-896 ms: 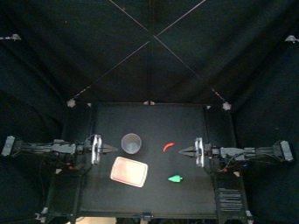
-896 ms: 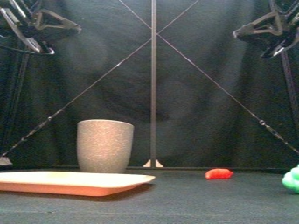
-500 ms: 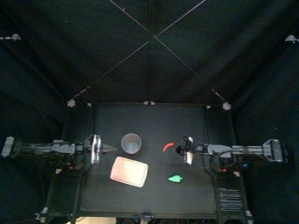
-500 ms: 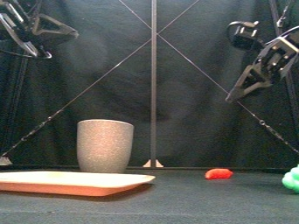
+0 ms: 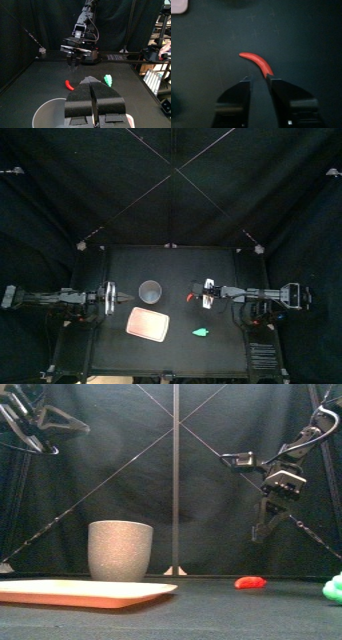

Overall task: Pick the red chile then place it in the grey bowl
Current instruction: Pick the red chile

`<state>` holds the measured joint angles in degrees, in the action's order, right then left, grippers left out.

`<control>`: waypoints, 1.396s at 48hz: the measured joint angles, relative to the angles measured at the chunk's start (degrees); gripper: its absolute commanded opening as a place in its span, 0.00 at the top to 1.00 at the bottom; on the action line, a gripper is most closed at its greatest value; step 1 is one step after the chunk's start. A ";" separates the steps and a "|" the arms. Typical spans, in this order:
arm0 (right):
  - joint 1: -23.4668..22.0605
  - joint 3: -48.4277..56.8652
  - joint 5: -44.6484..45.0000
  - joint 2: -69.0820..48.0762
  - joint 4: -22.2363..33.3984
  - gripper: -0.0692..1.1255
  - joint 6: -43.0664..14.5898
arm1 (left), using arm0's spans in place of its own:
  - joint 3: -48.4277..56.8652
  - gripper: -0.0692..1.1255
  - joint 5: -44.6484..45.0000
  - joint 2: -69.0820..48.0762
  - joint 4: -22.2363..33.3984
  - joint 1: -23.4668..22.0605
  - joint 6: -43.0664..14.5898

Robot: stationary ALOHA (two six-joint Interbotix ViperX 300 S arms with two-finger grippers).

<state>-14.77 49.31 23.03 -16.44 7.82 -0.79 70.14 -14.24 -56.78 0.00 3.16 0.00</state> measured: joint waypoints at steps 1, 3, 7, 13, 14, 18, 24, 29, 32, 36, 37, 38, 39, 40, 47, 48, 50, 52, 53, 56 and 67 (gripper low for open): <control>-0.09 -0.26 0.09 0.79 0.09 0.13 0.09 | 0.09 0.97 -0.09 0.00 0.09 0.09 0.00; -0.09 -0.97 0.18 2.37 0.09 0.09 0.18 | 0.09 0.97 0.00 0.00 0.00 0.18 0.00; -0.18 -2.20 0.88 5.10 0.44 0.07 0.18 | 0.18 0.97 0.00 0.00 0.09 0.35 0.00; -0.35 -4.04 2.29 9.23 0.79 0.08 0.18 | 0.26 0.97 0.00 0.00 0.00 0.44 0.00; -0.35 -4.39 2.55 9.93 0.97 0.08 0.18 | 0.26 0.97 0.00 0.00 0.09 0.53 0.00; -0.53 -5.54 2.90 12.74 1.67 0.08 0.26 | 0.26 0.97 0.00 0.00 0.00 0.62 0.00; -1.32 -7.47 3.87 16.35 2.02 0.08 0.18 | 0.26 0.97 0.00 0.00 0.00 0.62 0.00; -2.37 -8.61 5.10 18.28 2.11 0.08 0.26 | 0.26 0.97 0.09 -0.09 0.09 0.62 0.00; -3.34 -8.88 5.27 18.72 2.20 0.08 0.35 | 0.26 0.97 0.00 0.00 0.00 0.62 0.00; -4.57 -8.96 5.45 18.72 1.93 0.08 0.44 | 0.26 0.97 0.09 0.00 0.00 0.62 0.00; -4.83 -8.96 5.45 18.81 1.85 0.08 0.44 | 0.26 0.97 0.09 0.00 0.09 0.62 0.00; -5.19 -8.88 5.45 18.81 1.76 0.08 0.44 | 0.26 0.97 0.00 0.00 0.09 0.62 0.00; -5.45 -8.96 5.54 18.72 1.67 0.08 0.44 | 0.26 0.97 0.00 0.00 0.00 0.62 0.00; -5.62 -8.96 5.54 18.72 1.58 0.08 0.44 | 0.26 0.97 0.09 0.00 0.09 0.62 0.00; -6.42 -8.35 5.80 18.81 0.00 0.09 1.76 | 0.26 0.97 0.09 0.00 0.00 0.62 -0.09; -6.50 -8.35 5.80 18.81 -0.35 0.09 2.11 | 0.26 0.97 0.09 0.00 0.09 0.62 -0.09; -6.59 -8.17 5.80 18.72 -1.32 0.10 2.99 | 0.26 0.97 0.26 0.00 0.09 0.62 -0.09; -6.50 -8.17 5.80 18.72 -2.64 0.11 4.13 | 0.26 0.97 0.35 0.00 0.09 0.62 -0.09; -6.59 -8.17 5.80 18.81 -3.34 0.11 4.48 | 0.26 0.97 0.35 0.00 0.00 0.62 -0.09; -6.59 -8.17 5.89 18.81 -5.10 0.14 5.36 | 0.26 0.97 0.62 0.00 0.09 0.62 -0.09; -6.59 -8.17 5.98 18.98 -9.32 0.37 8.88 | 0.26 0.97 0.70 0.00 0.09 0.62 -0.09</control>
<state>-21.36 41.13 29.00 2.55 -1.49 8.09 70.40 -13.54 -56.78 0.09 3.78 -0.09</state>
